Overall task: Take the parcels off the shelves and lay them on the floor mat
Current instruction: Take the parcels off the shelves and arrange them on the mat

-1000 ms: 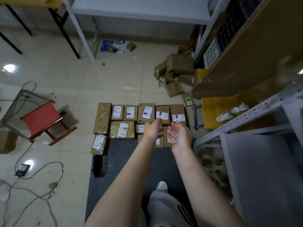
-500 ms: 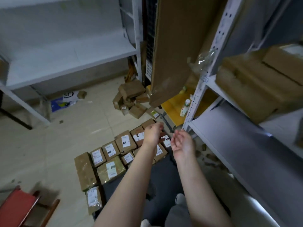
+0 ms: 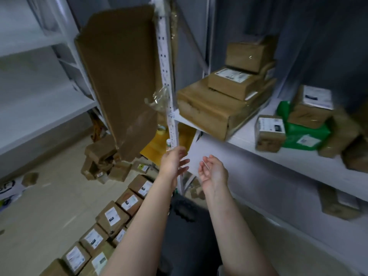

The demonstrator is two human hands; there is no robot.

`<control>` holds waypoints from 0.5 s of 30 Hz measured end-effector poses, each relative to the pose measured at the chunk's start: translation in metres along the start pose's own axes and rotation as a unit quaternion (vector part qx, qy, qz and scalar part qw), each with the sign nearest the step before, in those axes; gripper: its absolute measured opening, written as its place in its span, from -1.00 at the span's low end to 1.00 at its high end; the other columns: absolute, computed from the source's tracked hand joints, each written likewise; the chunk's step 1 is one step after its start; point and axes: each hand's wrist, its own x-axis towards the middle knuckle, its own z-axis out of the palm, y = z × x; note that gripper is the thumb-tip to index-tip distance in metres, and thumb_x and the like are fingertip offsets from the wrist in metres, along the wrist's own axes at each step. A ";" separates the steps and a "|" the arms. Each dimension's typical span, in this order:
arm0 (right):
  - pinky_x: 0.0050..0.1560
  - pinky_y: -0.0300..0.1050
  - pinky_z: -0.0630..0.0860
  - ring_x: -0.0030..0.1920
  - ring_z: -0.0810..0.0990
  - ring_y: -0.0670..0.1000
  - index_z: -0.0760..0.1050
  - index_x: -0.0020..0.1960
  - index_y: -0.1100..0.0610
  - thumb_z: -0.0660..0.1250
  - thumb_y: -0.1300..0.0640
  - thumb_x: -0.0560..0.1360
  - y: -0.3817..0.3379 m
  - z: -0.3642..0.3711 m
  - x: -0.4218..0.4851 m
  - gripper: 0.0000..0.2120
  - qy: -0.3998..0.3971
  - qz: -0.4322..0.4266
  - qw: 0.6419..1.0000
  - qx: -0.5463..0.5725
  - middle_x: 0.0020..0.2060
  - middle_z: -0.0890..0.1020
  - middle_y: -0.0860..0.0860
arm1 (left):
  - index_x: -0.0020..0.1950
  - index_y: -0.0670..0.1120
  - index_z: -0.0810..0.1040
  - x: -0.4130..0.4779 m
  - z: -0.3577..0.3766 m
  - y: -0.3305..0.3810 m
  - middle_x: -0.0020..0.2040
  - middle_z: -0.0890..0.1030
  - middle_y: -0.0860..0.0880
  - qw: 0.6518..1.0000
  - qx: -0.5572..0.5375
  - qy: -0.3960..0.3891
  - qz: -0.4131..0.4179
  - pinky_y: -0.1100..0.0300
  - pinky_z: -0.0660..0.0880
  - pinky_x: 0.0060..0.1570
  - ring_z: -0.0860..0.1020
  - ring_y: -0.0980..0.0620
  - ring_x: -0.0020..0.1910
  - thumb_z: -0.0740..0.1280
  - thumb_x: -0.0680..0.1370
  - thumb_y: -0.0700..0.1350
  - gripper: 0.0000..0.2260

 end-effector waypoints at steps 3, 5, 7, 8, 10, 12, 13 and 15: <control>-0.44 -0.27 0.52 -0.22 0.59 0.02 0.52 -0.04 0.19 0.27 0.31 0.56 -0.039 -0.013 0.005 -0.92 0.010 -0.033 0.999 0.025 -0.16 0.63 0.10 | -0.09 -0.11 0.54 -0.003 0.047 0.011 -0.16 0.58 -0.02 0.999 0.015 -0.043 0.010 0.11 0.55 -0.18 0.61 -0.07 -0.08 0.30 0.56 -0.05 -0.86; -0.47 -0.29 0.51 -0.24 0.57 0.02 0.52 -0.07 0.19 0.27 0.32 0.56 -0.065 -0.024 0.010 -0.90 0.015 -0.056 0.997 0.047 -0.18 0.62 0.10 | -0.01 -0.15 0.55 -0.004 0.077 0.014 -0.05 0.63 -0.07 0.997 0.025 -0.069 0.012 0.05 0.58 -0.07 0.62 -0.08 -0.04 0.31 0.57 -0.05 -0.83; -0.44 -0.25 0.51 -0.25 0.56 0.02 0.52 -0.06 0.20 0.28 0.33 0.55 -0.090 -0.034 0.013 -0.92 0.023 -0.075 0.995 0.065 -0.19 0.62 0.10 | 0.07 -0.19 0.57 -0.005 0.105 0.015 0.07 0.65 -0.11 0.995 0.033 -0.089 0.011 0.03 0.59 0.00 0.63 -0.07 -0.03 0.31 0.57 -0.05 -0.78; -0.41 -0.24 0.51 -0.25 0.56 0.01 0.52 -0.04 0.21 0.28 0.33 0.54 -0.101 -0.038 0.016 -0.93 0.030 -0.082 0.994 0.072 -0.19 0.62 0.09 | 0.12 -0.21 0.58 -0.006 0.117 0.015 0.10 0.65 -0.11 0.995 0.038 -0.095 0.012 0.03 0.59 0.01 0.63 -0.07 -0.03 0.30 0.57 -0.05 -0.74; -0.35 -0.23 0.50 -0.25 0.56 0.01 0.51 -0.04 0.22 0.28 0.34 0.54 -0.122 -0.042 0.020 -0.92 0.040 -0.095 0.990 0.091 -0.20 0.62 0.10 | 0.18 -0.22 0.58 -0.005 0.138 0.014 0.08 0.65 -0.11 0.993 0.046 -0.103 0.016 0.05 0.59 -0.02 0.63 -0.07 -0.03 0.31 0.57 -0.05 -0.70; -0.30 -0.22 0.49 -0.23 0.55 0.01 0.51 -0.06 0.22 0.26 0.36 0.53 -0.141 -0.044 0.026 -0.90 0.047 -0.105 0.988 0.099 -0.18 0.62 0.10 | 0.15 -0.21 0.58 -0.002 0.155 0.015 0.03 0.64 -0.10 0.993 0.052 -0.106 0.017 0.07 0.58 -0.05 0.63 -0.07 -0.03 0.32 0.56 -0.05 -0.73; -0.28 -0.23 0.50 -0.23 0.55 0.01 0.52 -0.02 0.23 0.26 0.37 0.52 -0.148 -0.044 0.028 -0.89 0.052 -0.109 0.988 0.097 -0.16 0.62 0.10 | 0.12 -0.20 0.58 0.000 0.161 0.015 0.02 0.63 -0.09 0.993 0.055 -0.104 0.017 0.07 0.58 -0.04 0.63 -0.07 -0.03 0.33 0.55 -0.05 -0.75; -0.25 -0.22 0.50 -0.24 0.56 0.00 0.54 0.12 0.24 0.25 0.38 0.51 -0.162 -0.045 0.036 -0.78 0.064 -0.122 0.986 0.096 -0.14 0.63 0.10 | 0.07 -0.17 0.56 0.005 0.175 0.017 0.01 0.63 -0.10 0.993 0.065 -0.102 0.017 0.05 0.58 -0.02 0.63 -0.07 -0.02 0.32 0.55 -0.05 -0.79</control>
